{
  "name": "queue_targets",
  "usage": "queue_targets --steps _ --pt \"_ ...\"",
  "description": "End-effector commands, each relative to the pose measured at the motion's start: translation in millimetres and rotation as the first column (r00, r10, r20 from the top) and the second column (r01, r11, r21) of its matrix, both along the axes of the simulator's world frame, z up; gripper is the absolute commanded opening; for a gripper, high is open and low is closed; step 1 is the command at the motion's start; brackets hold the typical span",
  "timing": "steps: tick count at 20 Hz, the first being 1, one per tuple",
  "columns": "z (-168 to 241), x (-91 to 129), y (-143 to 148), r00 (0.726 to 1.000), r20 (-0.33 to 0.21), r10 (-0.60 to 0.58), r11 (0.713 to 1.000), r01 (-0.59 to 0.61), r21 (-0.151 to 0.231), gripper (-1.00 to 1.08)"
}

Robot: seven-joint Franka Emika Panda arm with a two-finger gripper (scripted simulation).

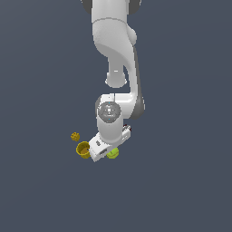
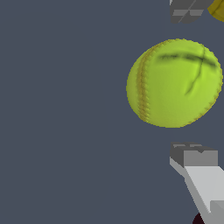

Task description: Pick up a designated object from a clutter of objects.

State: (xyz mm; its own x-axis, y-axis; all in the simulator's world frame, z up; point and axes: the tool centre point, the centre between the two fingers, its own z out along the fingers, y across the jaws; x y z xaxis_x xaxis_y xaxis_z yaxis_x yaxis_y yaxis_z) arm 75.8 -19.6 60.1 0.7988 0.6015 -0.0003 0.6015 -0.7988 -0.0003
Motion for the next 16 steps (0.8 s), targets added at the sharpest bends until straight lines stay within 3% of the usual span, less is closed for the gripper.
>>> queue_targets --steps 1,6,7,16 --pt "-11.4 -0.2 0.1 1.0 0.0 0.001 1.0 -0.001 0.0 1.0" --pt "-18.6 1.0 0.1 1.0 0.0 0.002 1.0 -0.002 0.0 1.0" --pt "-18.6 1.0 0.1 1.0 0.0 0.002 1.0 -0.002 0.0 -1.0" --pt "-18.6 1.0 0.1 1.0 0.0 0.002 1.0 -0.002 0.0 -1.0"
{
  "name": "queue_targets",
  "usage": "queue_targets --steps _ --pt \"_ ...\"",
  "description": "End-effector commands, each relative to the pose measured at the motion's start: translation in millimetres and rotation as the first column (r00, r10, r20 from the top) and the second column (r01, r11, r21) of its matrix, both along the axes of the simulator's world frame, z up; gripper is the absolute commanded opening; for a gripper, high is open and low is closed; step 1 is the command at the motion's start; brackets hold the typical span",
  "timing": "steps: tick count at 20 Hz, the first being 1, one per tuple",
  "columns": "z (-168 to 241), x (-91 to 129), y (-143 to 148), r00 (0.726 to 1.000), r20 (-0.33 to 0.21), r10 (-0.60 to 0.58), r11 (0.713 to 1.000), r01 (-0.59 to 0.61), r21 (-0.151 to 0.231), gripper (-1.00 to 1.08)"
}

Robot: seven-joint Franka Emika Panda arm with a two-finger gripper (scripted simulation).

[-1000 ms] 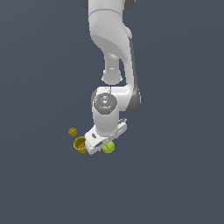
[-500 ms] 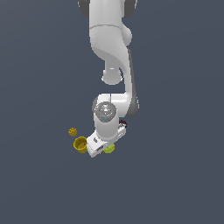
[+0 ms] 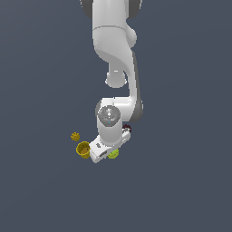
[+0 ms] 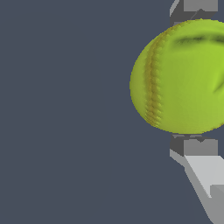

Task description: Pick up a designated object from a clutter of objects.

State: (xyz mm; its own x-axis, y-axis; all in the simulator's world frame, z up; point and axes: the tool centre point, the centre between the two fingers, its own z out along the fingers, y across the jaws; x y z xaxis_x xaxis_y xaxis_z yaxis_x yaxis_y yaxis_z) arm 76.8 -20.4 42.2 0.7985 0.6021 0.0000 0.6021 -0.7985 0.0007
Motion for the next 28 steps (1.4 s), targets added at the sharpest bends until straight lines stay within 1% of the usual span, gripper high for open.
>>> queue_targets --steps 1,8,14,20,28 --pt "0 0 0 1.0 0.0 0.0 1.0 0.0 0.0 -1.0" --pt "11 -4 -6 1.0 0.0 0.0 1.0 0.0 0.0 -1.0" --pt "39 -13 -22 1.0 0.0 0.0 1.0 0.0 0.0 -1.0" --pt "85 -29 -48 1.0 0.0 0.0 1.0 0.0 0.001 -1.0" --pt "168 -55 -95 1.0 0.0 0.001 1.0 -0.001 0.002 -1.0"
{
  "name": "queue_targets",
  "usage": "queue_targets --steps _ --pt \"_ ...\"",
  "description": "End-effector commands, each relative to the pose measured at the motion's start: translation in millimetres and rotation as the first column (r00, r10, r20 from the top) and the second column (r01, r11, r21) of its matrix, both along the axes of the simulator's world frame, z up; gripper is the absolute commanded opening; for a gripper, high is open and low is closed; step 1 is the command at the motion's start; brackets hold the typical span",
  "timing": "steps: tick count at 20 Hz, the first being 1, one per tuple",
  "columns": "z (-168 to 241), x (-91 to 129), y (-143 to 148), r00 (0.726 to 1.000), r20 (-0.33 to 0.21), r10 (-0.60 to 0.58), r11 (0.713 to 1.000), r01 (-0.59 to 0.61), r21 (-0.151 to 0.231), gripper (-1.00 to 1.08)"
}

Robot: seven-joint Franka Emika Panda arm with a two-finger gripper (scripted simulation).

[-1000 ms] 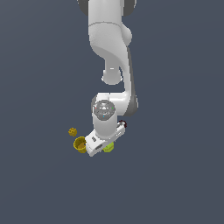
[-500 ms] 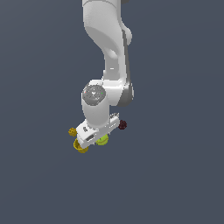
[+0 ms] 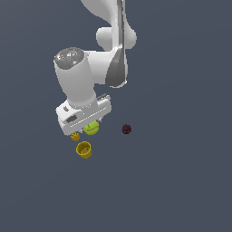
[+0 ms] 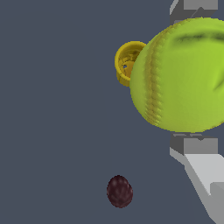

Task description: Pick up a designated object from a clutter of objects.

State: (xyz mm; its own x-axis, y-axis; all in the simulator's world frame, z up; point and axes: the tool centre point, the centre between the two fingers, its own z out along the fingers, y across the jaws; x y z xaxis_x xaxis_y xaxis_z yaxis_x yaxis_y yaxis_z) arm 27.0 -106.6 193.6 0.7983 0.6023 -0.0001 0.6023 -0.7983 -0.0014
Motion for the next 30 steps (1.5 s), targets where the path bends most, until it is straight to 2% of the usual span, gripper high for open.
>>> queue_targets --steps 1,16,23,30 --pt "28 -9 -15 1.0 0.002 0.0 1.0 0.0 0.001 -1.0" --pt "170 -50 -96 1.0 0.002 0.001 1.0 -0.001 0.001 -1.0" --pt "202 -57 -115 1.0 0.001 0.001 1.0 -0.001 0.0 -1.0" --pt "209 -57 -119 1.0 0.001 0.001 1.0 -0.001 -0.001 -1.0"
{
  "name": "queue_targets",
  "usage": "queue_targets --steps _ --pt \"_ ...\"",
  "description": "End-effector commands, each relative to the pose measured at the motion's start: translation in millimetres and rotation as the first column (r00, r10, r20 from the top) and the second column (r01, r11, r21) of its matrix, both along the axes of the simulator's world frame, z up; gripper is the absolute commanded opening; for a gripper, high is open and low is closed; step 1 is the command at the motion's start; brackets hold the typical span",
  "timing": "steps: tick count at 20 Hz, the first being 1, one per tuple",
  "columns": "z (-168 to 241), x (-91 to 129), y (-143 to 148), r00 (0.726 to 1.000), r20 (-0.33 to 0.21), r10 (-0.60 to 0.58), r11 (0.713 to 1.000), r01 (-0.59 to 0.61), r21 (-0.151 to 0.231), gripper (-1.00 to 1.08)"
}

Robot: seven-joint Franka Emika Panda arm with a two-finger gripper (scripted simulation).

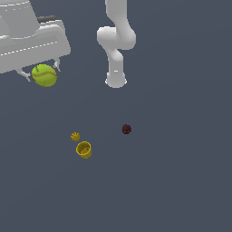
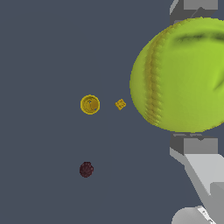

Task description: Pick up a designated object from a clutter of objects.

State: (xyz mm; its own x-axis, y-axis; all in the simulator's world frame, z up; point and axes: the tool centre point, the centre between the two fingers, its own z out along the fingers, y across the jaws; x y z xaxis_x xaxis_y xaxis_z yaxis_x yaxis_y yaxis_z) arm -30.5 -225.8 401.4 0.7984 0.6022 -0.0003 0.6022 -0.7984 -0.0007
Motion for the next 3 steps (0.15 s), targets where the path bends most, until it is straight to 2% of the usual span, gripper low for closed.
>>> queue_targets --steps 1,3 --pt "-0.4 0.9 0.6 1.0 0.001 0.001 1.0 -0.001 0.0 -1.0" --pt "-1.4 1.3 1.1 1.0 0.001 0.001 1.0 -0.001 0.0 -1.0"
